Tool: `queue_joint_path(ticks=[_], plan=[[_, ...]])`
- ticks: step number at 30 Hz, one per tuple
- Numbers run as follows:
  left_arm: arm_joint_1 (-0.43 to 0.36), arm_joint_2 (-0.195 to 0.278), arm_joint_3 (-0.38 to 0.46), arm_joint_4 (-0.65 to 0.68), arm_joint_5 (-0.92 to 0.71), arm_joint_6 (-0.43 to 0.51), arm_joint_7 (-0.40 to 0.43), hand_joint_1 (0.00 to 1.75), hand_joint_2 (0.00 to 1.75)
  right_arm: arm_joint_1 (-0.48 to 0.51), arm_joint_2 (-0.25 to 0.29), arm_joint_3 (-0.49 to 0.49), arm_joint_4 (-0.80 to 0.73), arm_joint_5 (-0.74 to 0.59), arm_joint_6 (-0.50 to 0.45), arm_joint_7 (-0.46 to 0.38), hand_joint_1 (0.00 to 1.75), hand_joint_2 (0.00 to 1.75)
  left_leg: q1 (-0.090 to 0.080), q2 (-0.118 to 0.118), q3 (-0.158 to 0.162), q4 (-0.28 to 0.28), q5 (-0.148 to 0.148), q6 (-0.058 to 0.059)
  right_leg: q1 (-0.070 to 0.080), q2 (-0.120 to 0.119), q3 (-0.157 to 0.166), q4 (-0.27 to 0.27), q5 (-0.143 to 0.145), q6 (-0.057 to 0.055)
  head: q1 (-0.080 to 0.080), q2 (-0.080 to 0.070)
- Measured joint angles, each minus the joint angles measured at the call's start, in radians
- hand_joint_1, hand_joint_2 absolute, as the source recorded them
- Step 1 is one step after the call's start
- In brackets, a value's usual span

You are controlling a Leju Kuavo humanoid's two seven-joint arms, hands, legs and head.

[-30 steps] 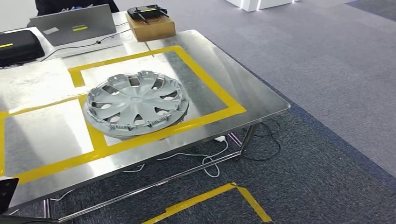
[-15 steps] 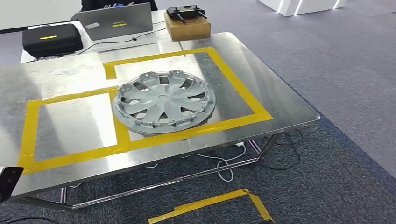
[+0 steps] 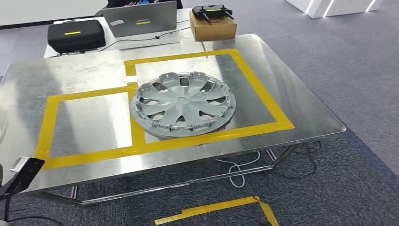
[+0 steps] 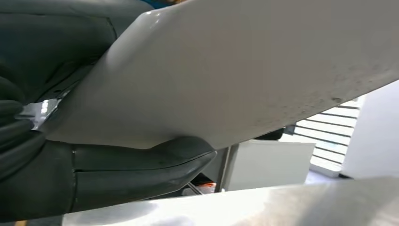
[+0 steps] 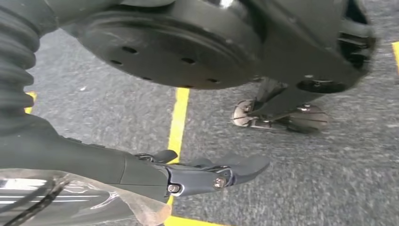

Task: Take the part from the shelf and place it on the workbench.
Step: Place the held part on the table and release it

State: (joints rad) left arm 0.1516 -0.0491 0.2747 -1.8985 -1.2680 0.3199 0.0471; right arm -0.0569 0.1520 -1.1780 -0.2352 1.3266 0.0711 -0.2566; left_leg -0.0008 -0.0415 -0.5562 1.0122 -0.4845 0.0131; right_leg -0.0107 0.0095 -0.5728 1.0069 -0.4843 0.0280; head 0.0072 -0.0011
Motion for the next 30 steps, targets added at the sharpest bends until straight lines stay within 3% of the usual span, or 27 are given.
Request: queue_joint_path(ticks=[3,5,14,20,30], plan=[[-0.048,0.035,-0.019,0.06,-0.02,-0.037,0.013,1.75,1.75,-0.003,0.002,0.0,0.0,0.0,0.002,-0.004,0.0,1.75,0.001,0.002,0.003,-0.005,0.002,0.009,0.001,0.003,0.0,0.0,0.002,-0.001,-0.001,0.0],[-0.088,0.061,-0.031,0.108,-0.043,-0.065,0.023,1.75,1.75,-0.006,0.001,0.0,0.0,0.004,0.003,-0.009,0.0,1.75,0.001,0.003,0.008,-0.01,0.003,0.008,0.002,0.004,0.001,0.0,0.001,-0.003,0.0,0.0],[-0.335,0.154,-0.113,0.452,-0.163,-0.152,0.062,1.75,1.75,-0.02,-0.003,0.025,0.002,0.044,0.015,-0.007,0.0,1.75,0.002,0.003,0.01,-0.019,0.01,-0.013,0.003,0.004,0.0,0.001,0.003,-0.011,0.0,0.0],[-0.47,0.182,-0.169,0.672,-0.234,-0.177,0.09,1.75,1.75,-0.026,-0.009,0.042,0.003,0.056,0.018,0.004,0.0,1.75,0.0,0.004,0.009,-0.019,0.01,-0.014,0.001,0.004,0.002,-0.001,0.005,-0.011,0.0,0.0],[-0.6,0.184,-0.241,0.885,-0.291,-0.169,0.088,1.75,1.75,-0.029,-0.012,0.064,0.004,0.074,0.021,0.02,0.0,1.75,-0.001,0.004,0.007,-0.018,0.01,-0.014,0.0,0.004,0.002,-0.006,0.006,-0.009,0.0,0.0]])
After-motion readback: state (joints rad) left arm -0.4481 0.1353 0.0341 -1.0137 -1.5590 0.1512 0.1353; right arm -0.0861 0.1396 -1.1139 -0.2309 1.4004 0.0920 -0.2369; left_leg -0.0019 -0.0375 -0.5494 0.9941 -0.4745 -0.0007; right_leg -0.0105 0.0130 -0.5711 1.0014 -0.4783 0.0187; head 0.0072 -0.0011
